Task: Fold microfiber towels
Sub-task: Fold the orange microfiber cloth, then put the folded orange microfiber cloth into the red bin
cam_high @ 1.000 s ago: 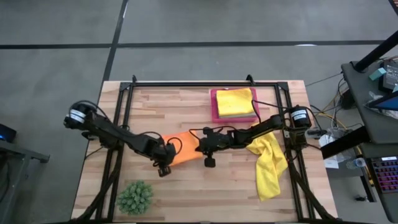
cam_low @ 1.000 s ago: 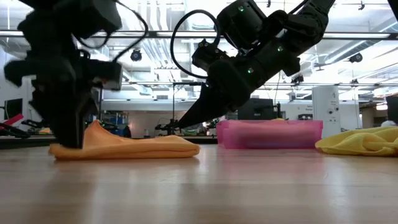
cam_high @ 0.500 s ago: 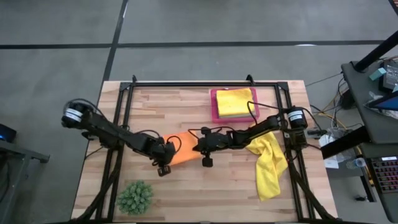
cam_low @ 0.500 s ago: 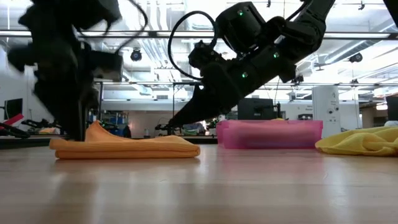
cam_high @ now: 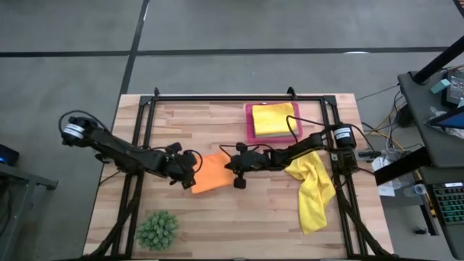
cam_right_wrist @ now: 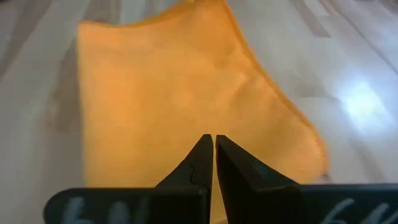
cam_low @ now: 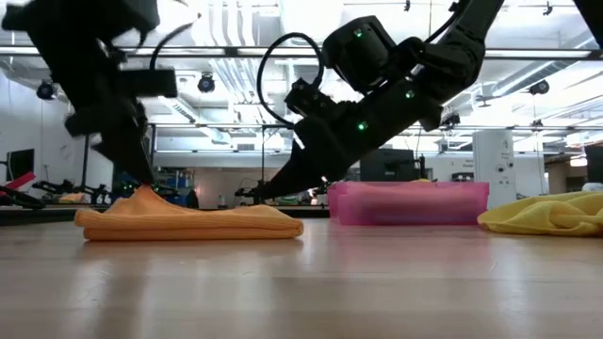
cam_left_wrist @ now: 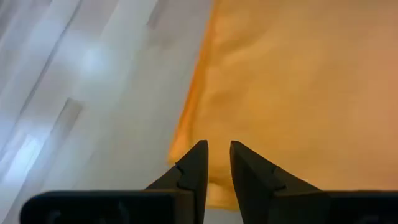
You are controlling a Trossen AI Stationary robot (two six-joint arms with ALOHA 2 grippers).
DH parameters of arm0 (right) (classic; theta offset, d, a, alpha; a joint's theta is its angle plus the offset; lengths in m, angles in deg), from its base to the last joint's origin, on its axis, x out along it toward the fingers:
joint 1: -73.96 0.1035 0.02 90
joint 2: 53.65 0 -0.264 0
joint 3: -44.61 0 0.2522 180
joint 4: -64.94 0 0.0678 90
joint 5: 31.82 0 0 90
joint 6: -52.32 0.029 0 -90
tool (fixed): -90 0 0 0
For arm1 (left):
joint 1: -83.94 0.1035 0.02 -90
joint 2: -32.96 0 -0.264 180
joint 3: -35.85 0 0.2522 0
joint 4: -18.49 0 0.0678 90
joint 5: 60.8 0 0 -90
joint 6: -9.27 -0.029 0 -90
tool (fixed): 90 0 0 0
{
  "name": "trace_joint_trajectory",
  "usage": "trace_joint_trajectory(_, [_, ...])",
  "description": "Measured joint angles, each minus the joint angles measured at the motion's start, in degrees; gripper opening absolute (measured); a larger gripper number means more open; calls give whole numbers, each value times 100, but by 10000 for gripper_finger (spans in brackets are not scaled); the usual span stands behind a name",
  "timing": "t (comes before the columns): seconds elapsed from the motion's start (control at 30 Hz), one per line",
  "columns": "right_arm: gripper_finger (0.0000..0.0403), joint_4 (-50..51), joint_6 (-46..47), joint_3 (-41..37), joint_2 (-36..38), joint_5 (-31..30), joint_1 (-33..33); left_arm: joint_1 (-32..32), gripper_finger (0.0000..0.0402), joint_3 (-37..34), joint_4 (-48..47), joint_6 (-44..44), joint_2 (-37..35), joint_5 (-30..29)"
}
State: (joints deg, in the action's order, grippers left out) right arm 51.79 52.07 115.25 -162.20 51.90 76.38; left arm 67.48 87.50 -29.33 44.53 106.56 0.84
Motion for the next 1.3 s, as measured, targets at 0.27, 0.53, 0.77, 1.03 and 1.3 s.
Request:
trace_joint_trajectory(0.27, [13, 24, 19, 0, 0, 10, -204, 163, 53, -253, 118, 38, 517, -67])
trace_joint_trajectory(0.53, [13, 36, 44, 7, -187, 16, -248, 163, 53, -205, 71, 40, 793, -46])
trace_joint_trajectory(0.77, [13, 134, 174, 7, 44, 22, -248, 163, 53, 262, -299, 48, 473, 201])
trace_joint_trajectory(1.03, [13, 763, 1311, 7, 452, 421, -261, 176, 59, 321, -591, 1666, -307, 1625])
trace_joint_trajectory(1.3, [13, 1178, 2335, 7, 699, 534, -270, 145, 113, 283, -1425, 3036, -1139, 1763])
